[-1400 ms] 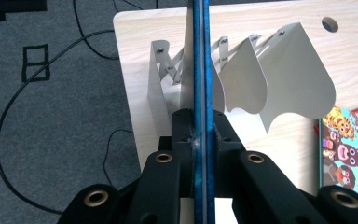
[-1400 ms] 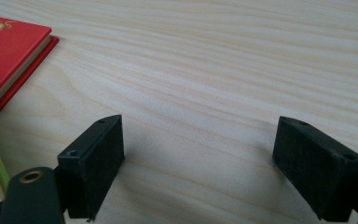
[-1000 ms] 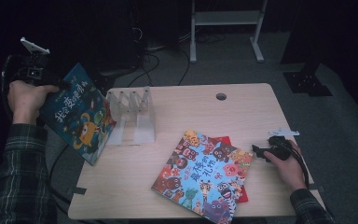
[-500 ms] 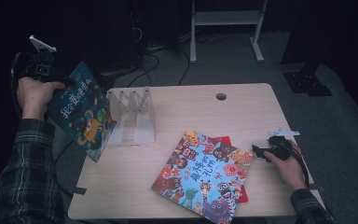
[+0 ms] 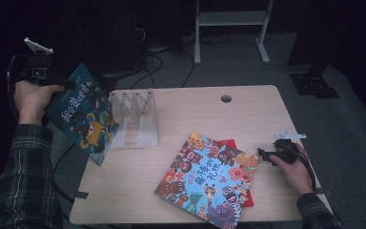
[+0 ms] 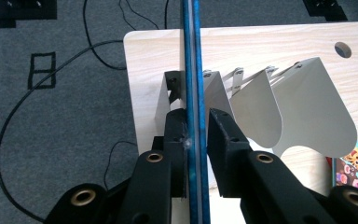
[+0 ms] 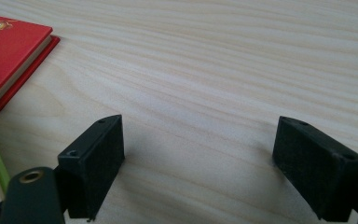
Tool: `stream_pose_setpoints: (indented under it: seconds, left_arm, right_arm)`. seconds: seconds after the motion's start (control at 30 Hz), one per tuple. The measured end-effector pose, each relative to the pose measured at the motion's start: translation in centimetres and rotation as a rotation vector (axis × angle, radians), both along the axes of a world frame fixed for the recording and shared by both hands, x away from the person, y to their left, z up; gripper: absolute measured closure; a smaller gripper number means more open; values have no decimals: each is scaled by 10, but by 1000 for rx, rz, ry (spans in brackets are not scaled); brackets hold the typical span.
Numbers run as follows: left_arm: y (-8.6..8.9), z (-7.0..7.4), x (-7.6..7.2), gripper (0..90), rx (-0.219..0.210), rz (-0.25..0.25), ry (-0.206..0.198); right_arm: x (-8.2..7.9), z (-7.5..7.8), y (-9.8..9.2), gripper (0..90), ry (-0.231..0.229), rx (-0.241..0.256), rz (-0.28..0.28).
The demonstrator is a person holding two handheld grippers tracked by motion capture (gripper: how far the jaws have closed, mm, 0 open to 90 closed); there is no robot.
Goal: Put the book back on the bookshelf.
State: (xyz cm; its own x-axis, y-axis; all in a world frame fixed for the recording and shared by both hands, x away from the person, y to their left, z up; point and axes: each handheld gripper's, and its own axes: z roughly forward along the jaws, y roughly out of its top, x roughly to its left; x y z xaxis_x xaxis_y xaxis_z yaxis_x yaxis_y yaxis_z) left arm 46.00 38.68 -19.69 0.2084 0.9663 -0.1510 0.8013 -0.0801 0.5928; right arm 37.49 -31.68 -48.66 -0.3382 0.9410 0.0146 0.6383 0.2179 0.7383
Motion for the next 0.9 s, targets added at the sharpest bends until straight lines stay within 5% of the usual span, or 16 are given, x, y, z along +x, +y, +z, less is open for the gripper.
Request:
stream_pose_setpoints:
  seconds: [0.47,0.9]
  left_arm:
    - [5,29,-16,732,6,-10,-92]
    - [-9,28,-20,806,-12,-82,-99]
  right_arm:
    - [0,0,0,158,1,0,-2]
    - [0,0,0,158,0,1,-3]
